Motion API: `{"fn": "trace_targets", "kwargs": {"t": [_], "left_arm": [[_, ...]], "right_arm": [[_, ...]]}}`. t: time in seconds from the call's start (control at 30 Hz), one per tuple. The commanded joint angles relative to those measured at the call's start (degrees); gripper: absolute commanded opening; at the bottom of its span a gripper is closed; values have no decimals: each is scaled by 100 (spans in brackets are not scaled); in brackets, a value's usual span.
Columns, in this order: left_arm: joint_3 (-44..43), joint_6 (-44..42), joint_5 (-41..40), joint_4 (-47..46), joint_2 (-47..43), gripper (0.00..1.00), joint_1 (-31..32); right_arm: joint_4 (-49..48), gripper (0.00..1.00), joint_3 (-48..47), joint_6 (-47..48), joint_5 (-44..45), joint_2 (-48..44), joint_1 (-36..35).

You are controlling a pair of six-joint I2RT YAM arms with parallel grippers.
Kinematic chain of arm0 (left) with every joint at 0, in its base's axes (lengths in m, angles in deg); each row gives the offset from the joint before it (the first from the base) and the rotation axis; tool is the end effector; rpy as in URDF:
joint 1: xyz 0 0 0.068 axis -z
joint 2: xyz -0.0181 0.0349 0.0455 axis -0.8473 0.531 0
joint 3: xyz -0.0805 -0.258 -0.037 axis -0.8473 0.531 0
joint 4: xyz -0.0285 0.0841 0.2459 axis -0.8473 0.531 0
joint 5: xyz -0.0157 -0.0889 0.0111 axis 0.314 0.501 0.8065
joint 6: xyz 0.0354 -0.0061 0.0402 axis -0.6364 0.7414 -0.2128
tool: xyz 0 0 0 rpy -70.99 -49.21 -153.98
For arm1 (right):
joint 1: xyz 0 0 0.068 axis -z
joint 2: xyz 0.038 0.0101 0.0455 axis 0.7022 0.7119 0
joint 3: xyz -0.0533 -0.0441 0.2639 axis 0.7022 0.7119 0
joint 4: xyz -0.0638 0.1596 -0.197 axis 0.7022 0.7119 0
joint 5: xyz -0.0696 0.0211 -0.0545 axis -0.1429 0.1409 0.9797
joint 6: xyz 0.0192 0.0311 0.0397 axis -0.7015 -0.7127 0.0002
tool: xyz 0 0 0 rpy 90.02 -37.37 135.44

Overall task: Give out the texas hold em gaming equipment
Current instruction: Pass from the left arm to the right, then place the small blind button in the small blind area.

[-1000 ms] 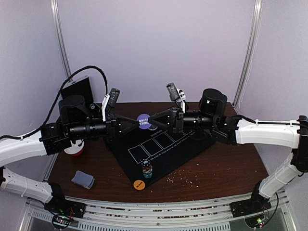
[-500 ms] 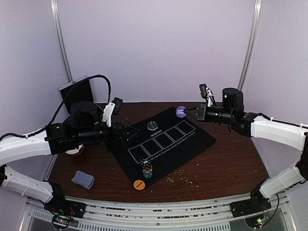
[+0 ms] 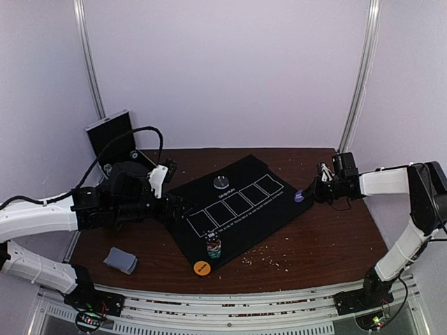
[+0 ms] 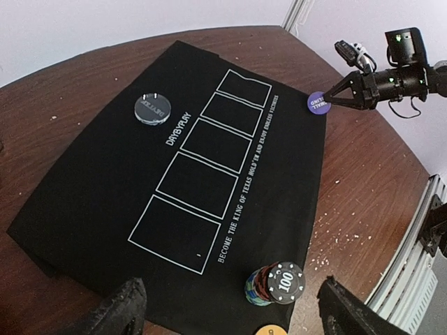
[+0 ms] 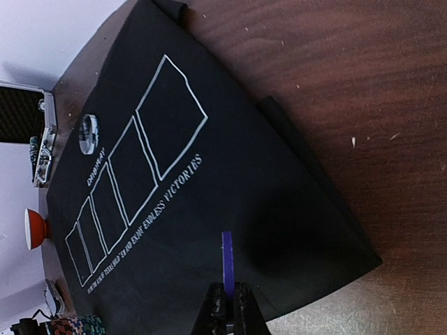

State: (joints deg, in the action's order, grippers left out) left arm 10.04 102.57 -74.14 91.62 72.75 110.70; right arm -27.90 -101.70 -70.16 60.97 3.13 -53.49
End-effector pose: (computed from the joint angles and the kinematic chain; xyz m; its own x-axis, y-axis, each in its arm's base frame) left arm 0.1552 -0.1990 0.2715 -0.6311 0.0329 -0.7750 0.5025 0.7784 -0.3762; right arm 0.3173 0.0671 0.1807 -0.8159 0.3032 -0.4923 -0.1077 0.7569 0.6446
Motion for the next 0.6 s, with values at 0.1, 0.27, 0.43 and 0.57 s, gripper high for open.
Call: {"fn": "trace_targets", "kwargs": {"t": [0.1, 0.27, 0.43, 0.57], "left_arm": [[206, 95, -71, -113, -87, 89, 14], [314, 121, -13, -86, -141, 89, 14], [472, 204, 9, 44, -232, 88, 22], [554, 223, -9, 176, -239, 87, 145]], "right_arm": [[-146, 0, -336, 100, -364, 781, 60], [-97, 0, -538, 141, -205, 1072, 87], [179, 6, -600, 304, 4, 1123, 94], [564, 23, -738, 509, 278, 1056, 97]]}}
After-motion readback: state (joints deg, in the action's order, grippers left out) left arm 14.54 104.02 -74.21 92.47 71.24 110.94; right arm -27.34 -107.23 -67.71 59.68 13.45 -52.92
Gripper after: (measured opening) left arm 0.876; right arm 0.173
